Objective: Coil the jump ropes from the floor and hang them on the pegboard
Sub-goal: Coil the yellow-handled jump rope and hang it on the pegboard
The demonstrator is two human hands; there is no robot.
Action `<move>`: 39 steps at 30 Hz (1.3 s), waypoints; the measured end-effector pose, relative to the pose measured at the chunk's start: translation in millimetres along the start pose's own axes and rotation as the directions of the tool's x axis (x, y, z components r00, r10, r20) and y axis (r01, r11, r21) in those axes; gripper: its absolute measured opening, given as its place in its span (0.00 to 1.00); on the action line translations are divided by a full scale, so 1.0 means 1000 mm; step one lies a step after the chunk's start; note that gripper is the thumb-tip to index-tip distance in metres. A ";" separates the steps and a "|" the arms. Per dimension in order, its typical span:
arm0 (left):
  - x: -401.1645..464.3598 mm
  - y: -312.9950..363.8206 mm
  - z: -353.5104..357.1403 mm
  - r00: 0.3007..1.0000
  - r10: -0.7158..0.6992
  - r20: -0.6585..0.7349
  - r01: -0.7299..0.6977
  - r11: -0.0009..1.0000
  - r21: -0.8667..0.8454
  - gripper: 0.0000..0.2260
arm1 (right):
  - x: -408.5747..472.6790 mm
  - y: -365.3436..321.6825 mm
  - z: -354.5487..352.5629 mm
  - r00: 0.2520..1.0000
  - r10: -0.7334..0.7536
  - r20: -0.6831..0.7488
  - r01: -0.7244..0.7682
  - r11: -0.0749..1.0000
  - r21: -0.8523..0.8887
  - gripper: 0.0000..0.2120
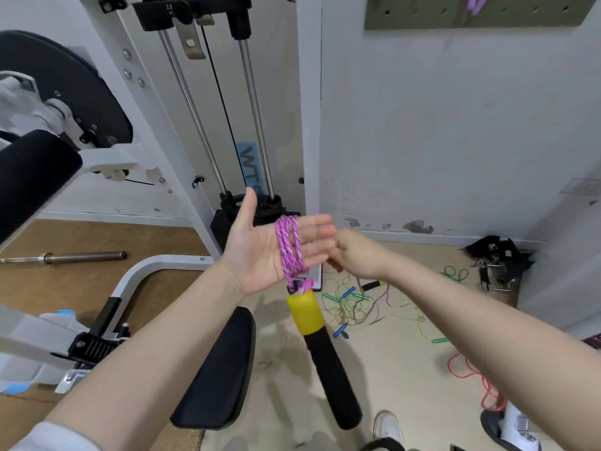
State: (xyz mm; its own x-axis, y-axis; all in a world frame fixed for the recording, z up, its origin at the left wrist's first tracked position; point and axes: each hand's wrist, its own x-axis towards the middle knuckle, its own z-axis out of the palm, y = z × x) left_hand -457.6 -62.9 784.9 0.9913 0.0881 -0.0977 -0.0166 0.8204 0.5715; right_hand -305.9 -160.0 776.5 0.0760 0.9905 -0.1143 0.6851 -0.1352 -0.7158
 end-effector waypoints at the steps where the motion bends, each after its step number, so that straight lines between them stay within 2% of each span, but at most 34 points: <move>1: 0.001 0.001 -0.002 0.997 0.071 -0.040 -0.072 0.997 -0.026 0.49 | -0.002 -0.006 0.007 1.000 -0.009 0.020 0.010 0.999 -0.049 0.16; 3: 0.005 0.001 -0.008 0.941 0.230 -0.250 -0.221 0.973 0.062 0.47 | -0.002 -0.013 0.017 0.996 -0.049 0.075 0.061 0.986 -0.155 0.13; 5: 0.008 0.002 -0.015 0.860 0.325 -0.393 -0.285 0.946 0.157 0.43 | -0.001 -0.019 0.018 0.986 -0.084 0.144 0.119 0.959 -0.258 0.14; 7: 0.013 0.001 -0.018 0.813 0.330 -0.479 -0.213 0.935 0.283 0.40 | -0.002 -0.024 0.012 0.975 -0.084 0.205 0.143 0.945 -0.293 0.17; 9: 0.017 -0.001 -0.019 0.790 0.301 -0.534 -0.079 0.914 0.398 0.40 | -0.006 -0.032 0.004 0.966 -0.099 0.240 0.162 0.953 -0.257 0.13; 11: 0.017 -0.005 -0.017 0.813 0.224 -0.538 0.077 0.874 0.480 0.41 | -0.010 -0.039 -0.007 0.962 -0.102 0.253 0.154 0.969 -0.191 0.08; 13: 0.013 -0.008 -0.007 0.876 0.078 -0.476 0.245 0.778 0.579 0.45 | -0.009 -0.042 -0.018 0.970 -0.104 0.218 0.130 0.986 -0.107 0.06; 15: 0.010 -0.009 0.003 0.912 -0.054 -0.407 0.340 0.656 0.674 0.46 | -0.004 -0.038 -0.028 0.991 -0.097 0.089 0.101 0.994 -0.042 0.07; 16: 0.008 -0.008 0.009 0.919 -0.104 -0.381 0.357 0.630 0.690 0.46 | -0.002 -0.035 -0.032 0.996 -0.085 0.007 0.085 0.996 0.003 0.07; 17: 0.007 -0.007 0.013 0.929 -0.141 -0.343 0.349 0.646 0.679 0.47 | 0.000 -0.031 -0.035 0.996 -0.067 -0.060 0.071 0.995 0.075 0.08; 19: 0.007 -0.003 0.015 0.958 -0.159 -0.239 0.271 0.772 0.574 0.51 | 0.002 -0.024 -0.037 0.992 -0.021 -0.126 0.056 0.958 0.281 0.08; 21: 0.007 -0.001 0.013 0.987 -0.075 -0.139 0.128 0.897 0.423 0.49 | 0.004 -0.017 -0.033 0.991 0.015 -0.135 0.044 0.906 0.421 0.08; 23: 0.008 0.001 0.009 0.996 0.058 -0.072 -0.037 0.964 0.263 0.47 | 0.005 -0.009 -0.024 0.993 0.032 -0.115 0.022 0.897 0.442 0.12; 25: 0.009 0.003 0.011 0.982 0.188 -0.001 -0.187 0.978 0.091 0.45 | 0.001 -0.002 -0.013 0.998 0.034 -0.054 -0.010 0.916 0.400 0.13; 26: 0.010 0.004 0.012 0.969 0.246 -0.025 -0.245 0.968 0.058 0.44 | -0.002 -0.001 -0.008 0.999 0.035 -0.012 -0.028 0.925 0.379 0.13; 30: 0.021 0.004 0.004 0.857 0.373 -0.356 -0.343 0.928 0.148 0.38 | -0.009 -0.007 0.002 0.989 0.042 0.144 -0.075 0.971 0.229 0.14; 32: 0.025 0.002 -0.003 0.800 0.356 -0.483 -0.257 0.931 0.260 0.37 | -0.010 -0.015 0.000 0.973 0.044 0.228 -0.062 0.995 0.072 0.13; 34: 0.027 -0.001 -0.011 0.765 0.269 -0.585 -0.009 0.913 0.407 0.38 | -0.011 -0.023 -0.006 0.959 0.037 0.280 -0.017 0.997 -0.074 0.11; 36: 0.024 -0.006 -0.014 0.799 0.102 -0.592 0.273 0.816 0.509 0.43 | -0.012 -0.028 -0.015 0.959 0.026 0.283 0.008 0.993 -0.120 0.11; 37: 0.022 -0.010 -0.012 0.829 0.013 -0.560 0.367 0.743 0.560 0.45 | -0.011 -0.029 -0.020 0.963 0.019 0.269 0.006 0.996 -0.090 0.11; 39: 0.018 -0.014 -0.005 0.869 -0.109 -0.483 0.445 0.600 0.665 0.45 | -0.009 -0.029 -0.030 0.978 -0.002 0.211 -0.007 0.999 0.039 0.09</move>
State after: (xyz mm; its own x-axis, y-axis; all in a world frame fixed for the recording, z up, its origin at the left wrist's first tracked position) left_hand -440.4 -69.4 770.9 0.8002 0.2598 -0.5406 0.5176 0.1563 0.8412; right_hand -304.3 -164.8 819.1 -0.0794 0.9635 -0.2557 0.6556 -0.1428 -0.7415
